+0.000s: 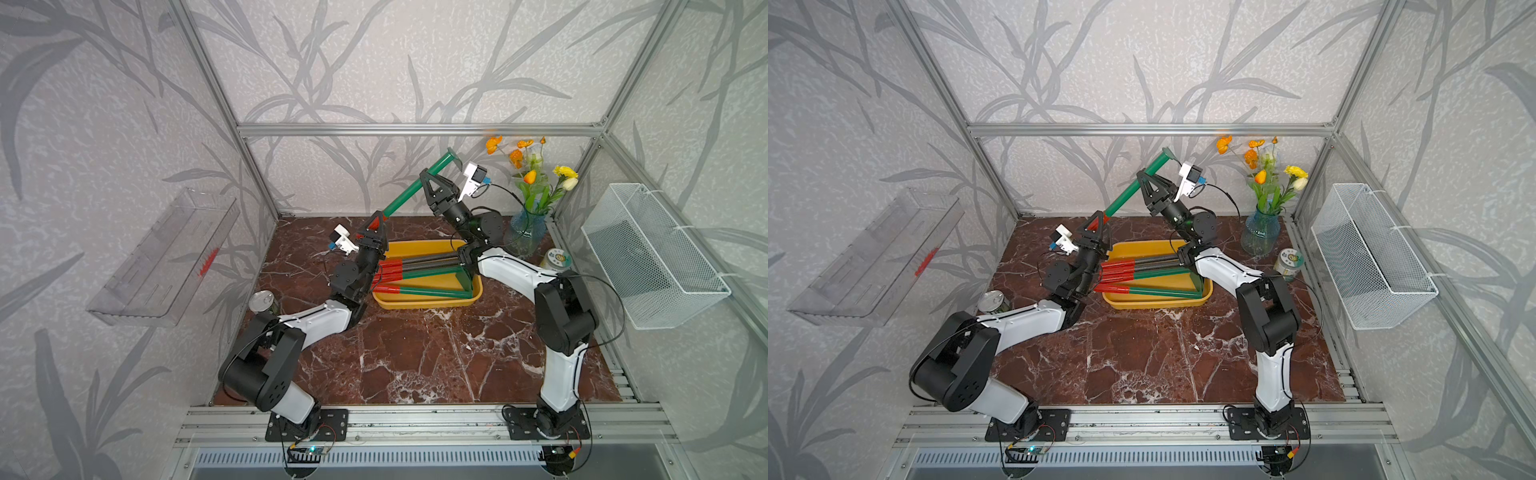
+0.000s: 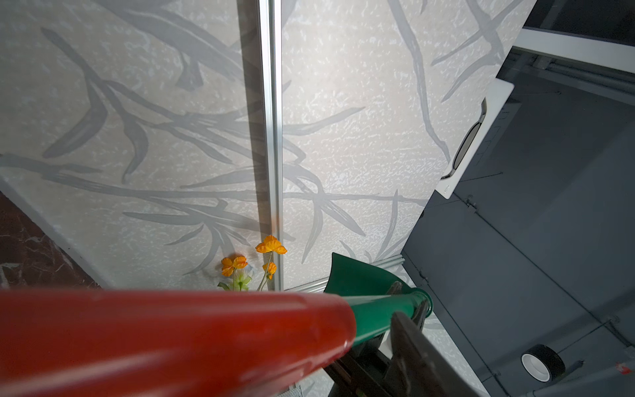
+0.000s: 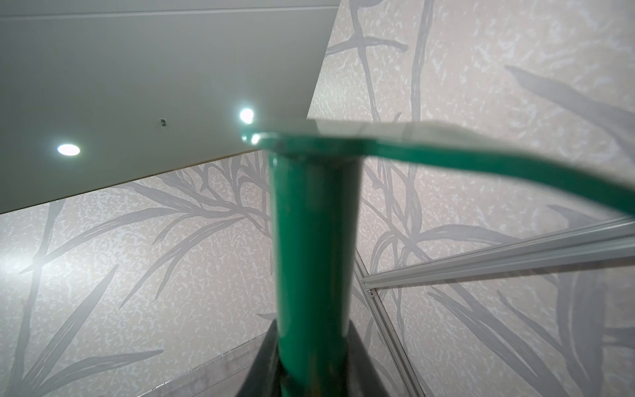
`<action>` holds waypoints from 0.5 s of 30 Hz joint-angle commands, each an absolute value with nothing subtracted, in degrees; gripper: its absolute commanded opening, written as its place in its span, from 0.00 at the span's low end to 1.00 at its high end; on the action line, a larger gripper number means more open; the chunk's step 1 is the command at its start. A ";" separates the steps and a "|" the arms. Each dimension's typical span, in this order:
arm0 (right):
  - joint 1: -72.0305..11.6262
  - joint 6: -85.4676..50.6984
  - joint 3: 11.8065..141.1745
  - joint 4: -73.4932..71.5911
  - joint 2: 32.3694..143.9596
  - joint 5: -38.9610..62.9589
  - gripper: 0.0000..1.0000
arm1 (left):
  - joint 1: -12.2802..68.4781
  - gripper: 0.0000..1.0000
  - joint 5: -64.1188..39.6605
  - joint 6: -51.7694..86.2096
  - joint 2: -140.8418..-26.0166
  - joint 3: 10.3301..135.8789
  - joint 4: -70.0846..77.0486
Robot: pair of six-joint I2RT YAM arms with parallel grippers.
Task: Put the small hoe into the storage box
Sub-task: Adjust the hoe.
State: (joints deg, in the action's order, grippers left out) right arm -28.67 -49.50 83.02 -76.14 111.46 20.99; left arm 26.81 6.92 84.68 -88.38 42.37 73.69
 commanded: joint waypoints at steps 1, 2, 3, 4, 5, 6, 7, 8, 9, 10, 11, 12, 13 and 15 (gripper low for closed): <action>-28.80 -49.41 79.95 -80.52 107.01 22.64 0.00 | 25.68 0.63 8.65 83.89 -87.40 44.40 79.19; -28.82 -49.35 78.87 -80.51 106.72 22.49 0.00 | 25.50 0.60 8.67 83.84 -87.13 44.24 79.11; -28.82 -49.39 78.24 -80.54 106.68 22.52 0.00 | 25.38 0.57 8.81 83.84 -86.92 44.07 79.13; -28.76 -49.36 77.49 -80.55 106.60 22.53 0.00 | 25.24 0.54 9.00 83.85 -86.69 43.95 79.02; -28.80 -49.37 76.77 -80.51 106.48 22.47 0.00 | 25.07 0.52 9.07 83.89 -86.58 43.86 79.06; -28.88 -49.39 76.24 -80.51 106.42 22.48 0.00 | 25.05 0.50 9.25 83.93 -86.51 43.76 79.10; -28.95 -49.29 75.70 -80.53 106.32 22.39 0.00 | 24.97 0.49 9.47 84.02 -86.41 43.69 79.11; -29.04 -49.18 75.20 -80.52 106.19 22.24 0.00 | 24.90 0.47 9.60 83.95 -86.31 43.79 79.10; -29.19 -49.25 74.94 -80.51 106.24 22.15 0.00 | 24.87 0.46 9.75 83.87 -86.27 43.77 79.12; -29.31 -49.07 74.48 -80.51 106.14 22.18 0.00 | 24.87 0.44 10.08 83.93 -86.14 43.79 79.11; -29.38 -48.95 73.93 -80.51 106.08 21.99 0.00 | 24.79 0.43 10.32 83.83 -86.13 44.02 79.10; -29.50 -48.87 73.53 -80.51 105.95 21.81 0.00 | 24.68 0.41 10.65 83.89 -86.14 44.20 79.13; -29.48 -48.69 73.09 -80.51 105.84 21.80 0.00 | 24.78 0.39 10.80 84.04 -86.23 44.46 79.21; -29.57 -48.61 72.60 -80.56 105.72 21.42 0.00 | 24.77 0.36 10.78 84.44 -86.57 45.42 79.19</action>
State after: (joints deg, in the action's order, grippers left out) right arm -29.43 -50.65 72.95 -77.49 108.49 20.91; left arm 24.97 10.46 85.10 -88.38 42.46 74.26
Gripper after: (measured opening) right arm 0.244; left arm 0.368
